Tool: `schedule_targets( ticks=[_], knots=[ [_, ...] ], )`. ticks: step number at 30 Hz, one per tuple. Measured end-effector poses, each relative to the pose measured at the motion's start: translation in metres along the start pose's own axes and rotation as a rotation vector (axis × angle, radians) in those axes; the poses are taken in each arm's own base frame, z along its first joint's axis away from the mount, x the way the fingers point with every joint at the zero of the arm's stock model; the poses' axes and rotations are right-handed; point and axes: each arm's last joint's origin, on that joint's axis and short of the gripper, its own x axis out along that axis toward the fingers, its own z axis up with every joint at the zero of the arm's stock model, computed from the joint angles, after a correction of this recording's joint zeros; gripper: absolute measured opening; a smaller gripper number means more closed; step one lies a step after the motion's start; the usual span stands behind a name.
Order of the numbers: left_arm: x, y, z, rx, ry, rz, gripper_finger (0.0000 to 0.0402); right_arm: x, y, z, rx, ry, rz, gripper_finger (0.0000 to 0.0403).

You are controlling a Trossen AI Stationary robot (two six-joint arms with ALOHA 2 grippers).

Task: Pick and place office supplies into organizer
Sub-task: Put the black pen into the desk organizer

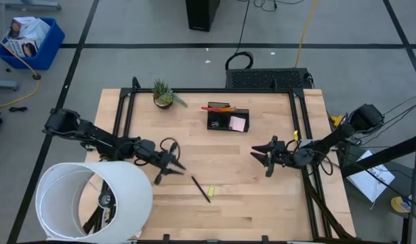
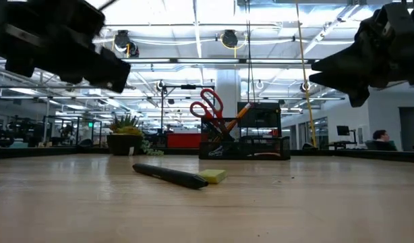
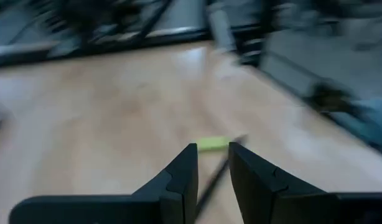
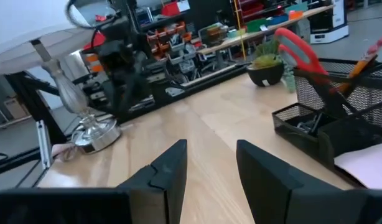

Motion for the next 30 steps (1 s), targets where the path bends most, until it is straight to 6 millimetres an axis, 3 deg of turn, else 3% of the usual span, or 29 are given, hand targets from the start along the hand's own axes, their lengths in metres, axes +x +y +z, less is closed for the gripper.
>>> schedule_targets(
  ticks=[7, 13, 19, 30],
  knots=[
    [0.006, 0.0, 0.012, 0.103, -0.205, -0.24, 0.0093, 0.0, 0.0, -0.001, -0.005, 0.005, -0.002, 0.0132],
    [0.015, 0.009, -0.005, 0.113, -0.146, -0.196, 0.0093, 0.0, 0.0, 0.0, -0.003, 0.003, -0.001, 0.0132],
    [0.024, 0.003, -0.027, 0.159, -0.102, -0.433, 0.0093, 0.0, 0.0, -0.001, -0.006, 0.005, -0.002, 0.0132],
    [0.063, 0.012, -0.045, 0.172, -0.074, -0.364, 0.0108, 0.0, 0.0, -0.001, -0.006, 0.006, -0.002, 0.0132]
  ],
)
